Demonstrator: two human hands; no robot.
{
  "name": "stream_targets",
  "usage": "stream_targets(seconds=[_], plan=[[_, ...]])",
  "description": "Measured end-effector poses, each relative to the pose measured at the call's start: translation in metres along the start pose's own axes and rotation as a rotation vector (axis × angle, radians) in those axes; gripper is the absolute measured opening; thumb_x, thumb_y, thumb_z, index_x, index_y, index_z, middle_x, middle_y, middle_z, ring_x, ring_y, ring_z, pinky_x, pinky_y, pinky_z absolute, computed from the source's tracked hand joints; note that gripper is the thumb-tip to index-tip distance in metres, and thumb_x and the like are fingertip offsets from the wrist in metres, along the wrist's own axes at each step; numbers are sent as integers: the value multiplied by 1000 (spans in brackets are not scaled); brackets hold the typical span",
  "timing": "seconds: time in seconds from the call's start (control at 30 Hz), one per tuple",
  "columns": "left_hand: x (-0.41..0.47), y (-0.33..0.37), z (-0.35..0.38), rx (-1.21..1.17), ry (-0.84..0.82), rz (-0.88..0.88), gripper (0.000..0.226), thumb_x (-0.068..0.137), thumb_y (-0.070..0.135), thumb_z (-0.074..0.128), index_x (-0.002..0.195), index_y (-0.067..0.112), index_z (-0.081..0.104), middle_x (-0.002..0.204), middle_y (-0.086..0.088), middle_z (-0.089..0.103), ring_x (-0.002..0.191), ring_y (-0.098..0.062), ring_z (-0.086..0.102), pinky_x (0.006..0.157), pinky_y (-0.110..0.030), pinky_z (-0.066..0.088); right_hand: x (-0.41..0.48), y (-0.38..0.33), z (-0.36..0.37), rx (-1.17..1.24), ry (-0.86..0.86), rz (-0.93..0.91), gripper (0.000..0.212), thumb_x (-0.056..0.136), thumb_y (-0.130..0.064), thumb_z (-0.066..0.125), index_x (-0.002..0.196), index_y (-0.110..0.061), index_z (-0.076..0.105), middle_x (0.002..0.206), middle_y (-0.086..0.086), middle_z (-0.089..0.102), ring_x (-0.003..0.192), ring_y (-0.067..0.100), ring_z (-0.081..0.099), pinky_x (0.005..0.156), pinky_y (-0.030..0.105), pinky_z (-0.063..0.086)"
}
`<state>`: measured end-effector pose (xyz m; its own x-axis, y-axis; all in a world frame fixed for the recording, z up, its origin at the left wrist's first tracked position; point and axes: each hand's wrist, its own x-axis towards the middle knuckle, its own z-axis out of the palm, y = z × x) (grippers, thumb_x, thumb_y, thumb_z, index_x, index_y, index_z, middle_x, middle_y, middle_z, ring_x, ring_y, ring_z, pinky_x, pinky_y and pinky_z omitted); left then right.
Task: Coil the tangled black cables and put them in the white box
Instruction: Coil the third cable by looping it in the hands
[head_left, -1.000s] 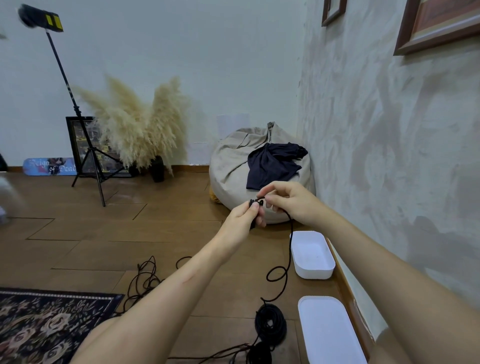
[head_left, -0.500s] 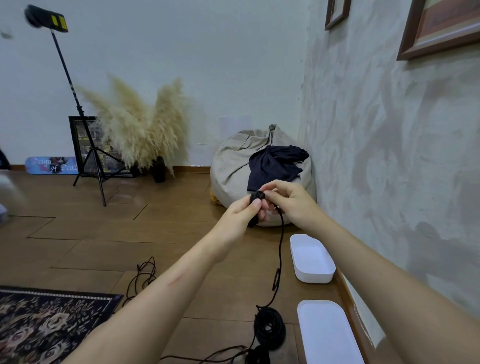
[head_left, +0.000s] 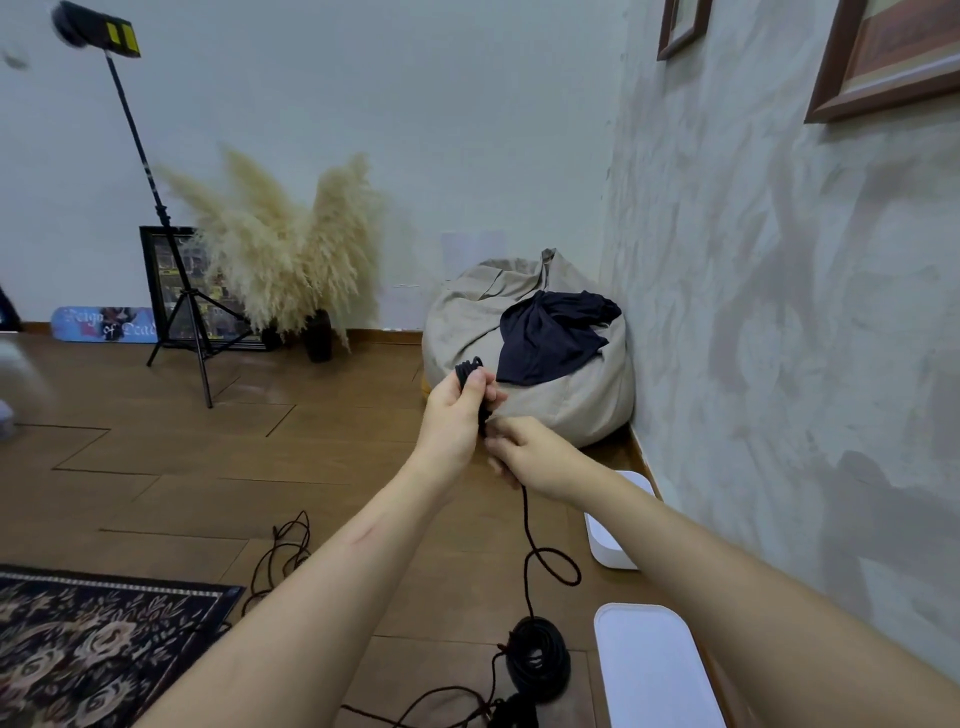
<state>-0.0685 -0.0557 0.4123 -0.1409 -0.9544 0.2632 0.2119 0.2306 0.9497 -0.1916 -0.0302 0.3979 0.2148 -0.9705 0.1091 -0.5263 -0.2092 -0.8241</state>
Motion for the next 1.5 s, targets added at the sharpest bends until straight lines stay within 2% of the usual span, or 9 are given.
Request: stream_targets(seconds=[0.17, 0.33, 0.47, 0.57, 0.73, 0.93, 1.2, 1.37, 1.5], plan=[[1, -14, 4, 198, 98, 23, 20, 109, 25, 47, 94, 22, 60, 87, 2, 64, 84, -8, 62, 78, -32, 49, -6, -3, -10, 93, -93, 120, 27, 104, -13, 48, 81, -15, 63, 62, -4, 50, 53, 11, 41, 51, 22, 36], [8, -25, -14, 438, 129, 20, 21, 108, 28, 46, 97, 17, 61, 92, 0, 68, 95, -21, 64, 82, -36, 48, -14, -13, -22, 41, -257, 106, 19, 101, -20, 56, 93, -10, 70, 63, -3, 49, 56, 12, 39, 52, 21, 35], [4, -29, -13, 661, -73, 47, 26, 109, 25, 43, 93, 13, 58, 88, 0, 64, 84, -19, 58, 70, -33, 43, -12, -12, -46, -119, -90, -65, 21, 100, -21, 56, 87, -14, 71, 70, 3, 61, 63, 19, 53, 63, 31, 45], [-5, -30, -4, 600, -287, 12, 35, 111, 31, 36, 82, 23, 54, 78, 5, 58, 81, -15, 57, 87, -41, 49, -9, 3, -62, -309, 41, -170, 21, 100, -23, 55, 92, -20, 75, 86, -2, 73, 85, 18, 65, 84, 42, 51], [-14, -28, 2, 599, -418, -20, 30, 104, 47, 40, 93, 25, 57, 86, 6, 60, 87, -13, 57, 87, -35, 48, -9, 10, -65, -303, 156, -197, 19, 99, -21, 58, 89, -25, 74, 86, -8, 73, 86, 11, 64, 82, 42, 52], [-22, -26, 7, 644, -272, 98, 25, 109, 26, 44, 87, 34, 53, 84, 8, 61, 78, -7, 54, 65, -14, 39, -5, 7, -59, -192, 196, -211, 14, 97, -18, 63, 90, -19, 76, 78, -14, 70, 77, 4, 62, 75, 28, 48], [-21, -24, 4, 570, -243, 77, 28, 108, 26, 45, 82, 25, 53, 77, 8, 60, 78, -12, 57, 79, -36, 47, -3, 16, -65, -126, 270, -137, 7, 94, -27, 71, 90, -21, 68, 80, 2, 66, 63, 0, 49, 66, 22, 41], [-23, -24, 2, 507, -185, 66, 28, 103, 41, 43, 84, 23, 55, 69, 16, 56, 76, -11, 55, 83, -49, 51, -4, 15, -61, -114, 247, -123, 11, 99, -25, 64, 100, -17, 71, 92, 12, 71, 77, 9, 61, 76, 32, 49], [-23, -21, -3, 524, -46, 78, 29, 109, 30, 45, 82, 22, 55, 75, 8, 57, 68, -2, 52, 67, -22, 42, -2, 18, -56, -95, 196, -68, 16, 98, -31, 66, 103, -17, 71, 90, 9, 68, 81, 22, 65, 82, 43, 57]])
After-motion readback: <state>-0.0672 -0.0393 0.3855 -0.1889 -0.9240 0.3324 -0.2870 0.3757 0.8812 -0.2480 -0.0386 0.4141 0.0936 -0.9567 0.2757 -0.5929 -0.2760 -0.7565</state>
